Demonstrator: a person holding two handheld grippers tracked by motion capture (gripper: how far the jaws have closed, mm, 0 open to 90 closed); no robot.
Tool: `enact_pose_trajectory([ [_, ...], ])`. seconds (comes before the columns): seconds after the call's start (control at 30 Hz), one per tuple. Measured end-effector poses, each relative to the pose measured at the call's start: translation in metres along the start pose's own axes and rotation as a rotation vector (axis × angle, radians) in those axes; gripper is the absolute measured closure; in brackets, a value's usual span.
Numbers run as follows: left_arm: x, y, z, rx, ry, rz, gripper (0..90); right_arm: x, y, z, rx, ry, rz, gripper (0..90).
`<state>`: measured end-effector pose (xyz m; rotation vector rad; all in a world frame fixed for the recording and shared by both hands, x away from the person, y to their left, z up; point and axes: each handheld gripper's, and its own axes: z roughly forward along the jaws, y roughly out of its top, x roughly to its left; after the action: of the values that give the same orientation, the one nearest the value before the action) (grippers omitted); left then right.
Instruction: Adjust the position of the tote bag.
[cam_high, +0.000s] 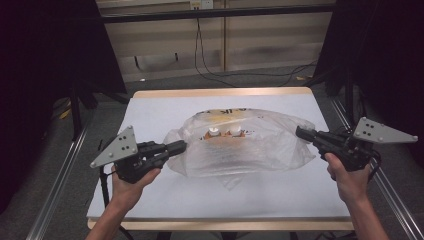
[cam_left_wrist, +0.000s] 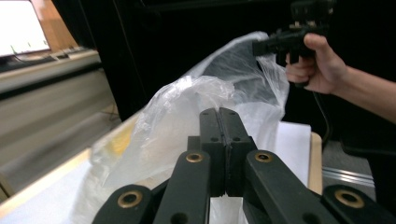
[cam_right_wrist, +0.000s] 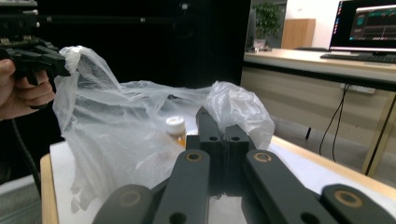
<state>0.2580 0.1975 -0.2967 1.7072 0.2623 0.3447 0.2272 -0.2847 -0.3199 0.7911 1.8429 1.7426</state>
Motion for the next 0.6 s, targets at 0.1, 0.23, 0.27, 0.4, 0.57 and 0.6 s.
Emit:
enact_pose_trajectory([
  [0.1, 0.011, 0.009, -0.006, -0.036, 0.005, -0.024, 89.9, -0.006, 0.007, 0.000, -0.013, -0.011, 0.000, 89.7],
  [0.23, 0.026, 0.018, -0.013, -0.059, 0.064, -0.016, 90.0, -0.014, 0.017, 0.002, -0.018, -0.035, -0.007, 89.7],
  [0.27, 0.030, 0.020, -0.014, -0.061, 0.070, -0.022, 90.0, -0.016, 0.020, 0.003, -0.023, -0.040, -0.008, 89.7],
  [0.4, 0.043, 0.024, -0.018, -0.082, 0.109, -0.033, 90.0, -0.024, 0.031, 0.007, -0.040, -0.056, -0.005, 89.7],
  [0.57, 0.051, 0.028, -0.021, -0.102, 0.137, -0.034, 90.0, -0.033, 0.048, 0.017, -0.041, -0.063, -0.017, 89.8],
  [0.6, 0.053, 0.029, -0.022, -0.103, 0.140, -0.030, 90.0, -0.034, 0.052, 0.020, -0.040, -0.061, -0.022, 89.7],
])
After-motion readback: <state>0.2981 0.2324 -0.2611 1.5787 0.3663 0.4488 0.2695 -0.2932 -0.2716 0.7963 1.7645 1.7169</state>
